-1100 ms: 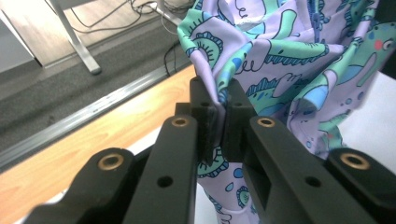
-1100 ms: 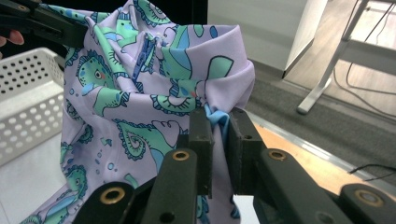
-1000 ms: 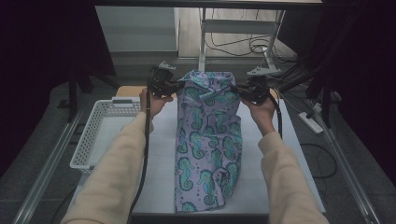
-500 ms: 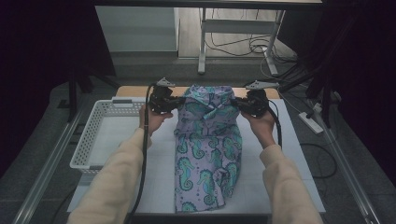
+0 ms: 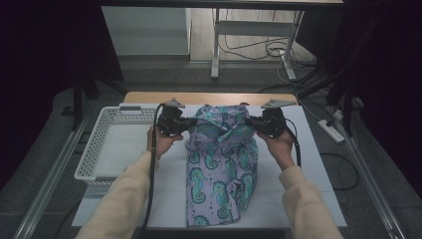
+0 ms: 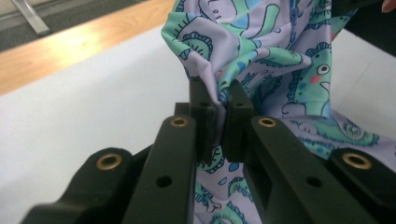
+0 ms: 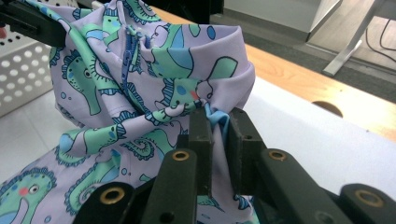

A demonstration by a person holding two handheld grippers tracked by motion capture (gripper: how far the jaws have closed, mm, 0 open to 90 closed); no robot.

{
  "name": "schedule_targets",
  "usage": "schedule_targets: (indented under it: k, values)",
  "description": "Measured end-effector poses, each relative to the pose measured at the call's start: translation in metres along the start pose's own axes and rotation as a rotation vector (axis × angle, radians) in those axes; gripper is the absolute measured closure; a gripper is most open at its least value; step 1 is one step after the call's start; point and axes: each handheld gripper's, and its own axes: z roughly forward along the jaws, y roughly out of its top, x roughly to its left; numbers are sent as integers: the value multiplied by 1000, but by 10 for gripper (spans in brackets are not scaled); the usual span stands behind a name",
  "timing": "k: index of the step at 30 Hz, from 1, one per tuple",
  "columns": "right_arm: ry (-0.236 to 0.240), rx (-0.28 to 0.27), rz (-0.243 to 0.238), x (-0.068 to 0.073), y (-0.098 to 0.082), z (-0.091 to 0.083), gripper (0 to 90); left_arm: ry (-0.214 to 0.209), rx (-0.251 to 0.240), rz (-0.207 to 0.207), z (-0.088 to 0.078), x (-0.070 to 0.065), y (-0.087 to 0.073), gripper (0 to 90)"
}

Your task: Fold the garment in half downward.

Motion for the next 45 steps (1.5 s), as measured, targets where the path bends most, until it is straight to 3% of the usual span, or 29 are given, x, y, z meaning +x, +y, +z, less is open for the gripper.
schedule_targets:
  k: [6, 15, 32, 45]
  values:
    - [8, 23, -24, 9, -13, -3, 810, -23, 10, 1, 1, -8, -15, 844]
    - [34, 42, -20, 17, -34, -9, 810, -58, 26, -18, 5, -16, -34, 842]
    - [60, 96, -28, 38, -64, -12, 810, -99, 86, 19, 11, -41, -70, 840]
    - [90, 122, -19, 41, -85, -17, 808, -112, 112, 22, 11, -51, -83, 837]
